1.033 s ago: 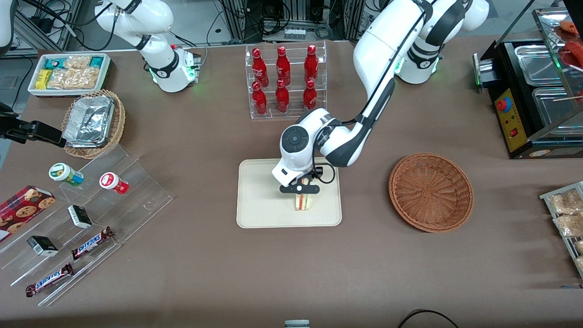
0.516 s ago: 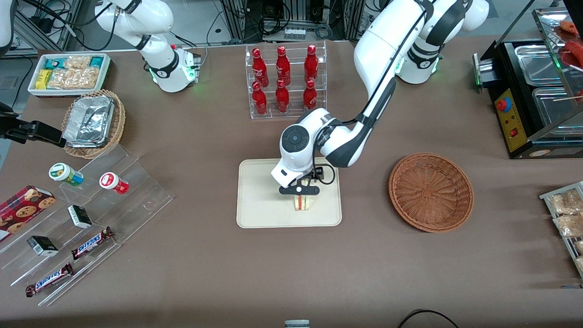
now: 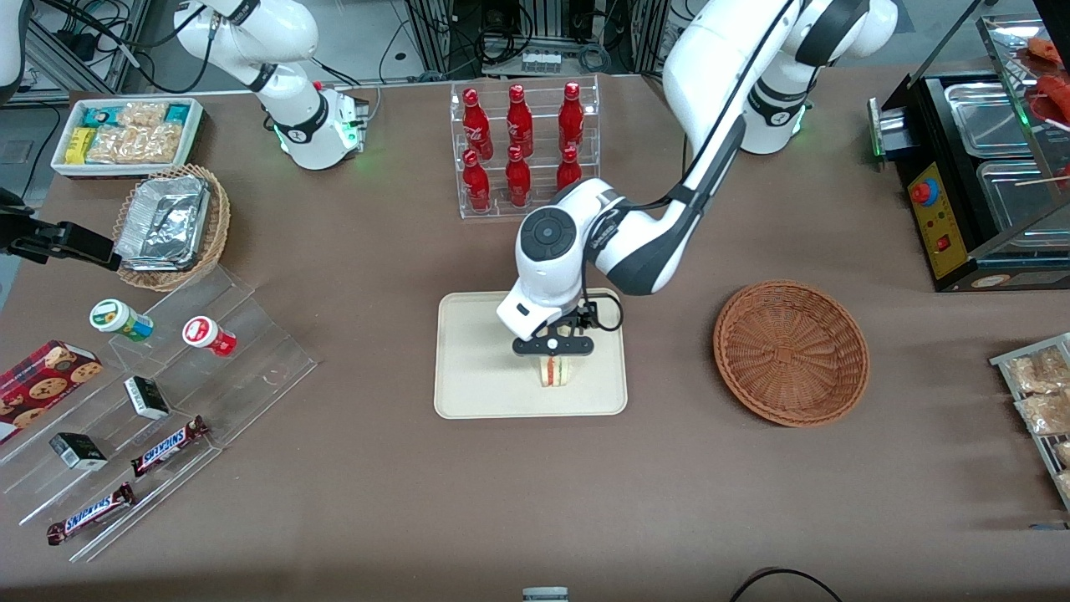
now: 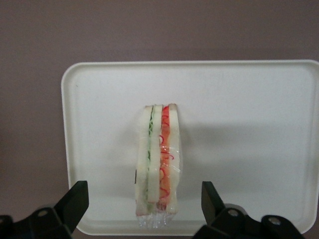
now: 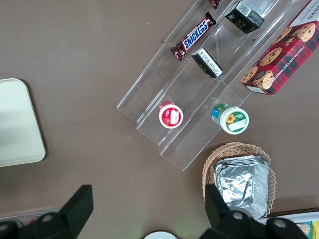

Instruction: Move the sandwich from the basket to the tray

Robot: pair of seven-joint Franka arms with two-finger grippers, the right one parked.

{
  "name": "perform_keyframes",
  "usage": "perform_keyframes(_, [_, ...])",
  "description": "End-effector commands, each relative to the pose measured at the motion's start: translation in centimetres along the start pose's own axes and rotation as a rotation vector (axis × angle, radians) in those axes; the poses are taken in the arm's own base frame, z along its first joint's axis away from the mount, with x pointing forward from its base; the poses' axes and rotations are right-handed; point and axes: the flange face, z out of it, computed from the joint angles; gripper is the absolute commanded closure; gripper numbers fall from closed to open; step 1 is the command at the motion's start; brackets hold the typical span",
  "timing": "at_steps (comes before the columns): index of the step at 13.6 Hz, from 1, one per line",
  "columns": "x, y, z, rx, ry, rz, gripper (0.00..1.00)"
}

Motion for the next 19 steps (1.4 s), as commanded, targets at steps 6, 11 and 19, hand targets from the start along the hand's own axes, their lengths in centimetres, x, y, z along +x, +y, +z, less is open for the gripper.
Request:
perform_keyframes(6, [7.6, -16.6, -12.3, 0.007, -0.059, -0.140, 0.00])
perform_keyframes(11, [8.5, -29.0, -18.7, -0.022, -0.120, -0.138, 0.00])
perform_keyframes(19, [2.9, -39.0, -24.7, -0.001, -0.153, -0.166, 0.00])
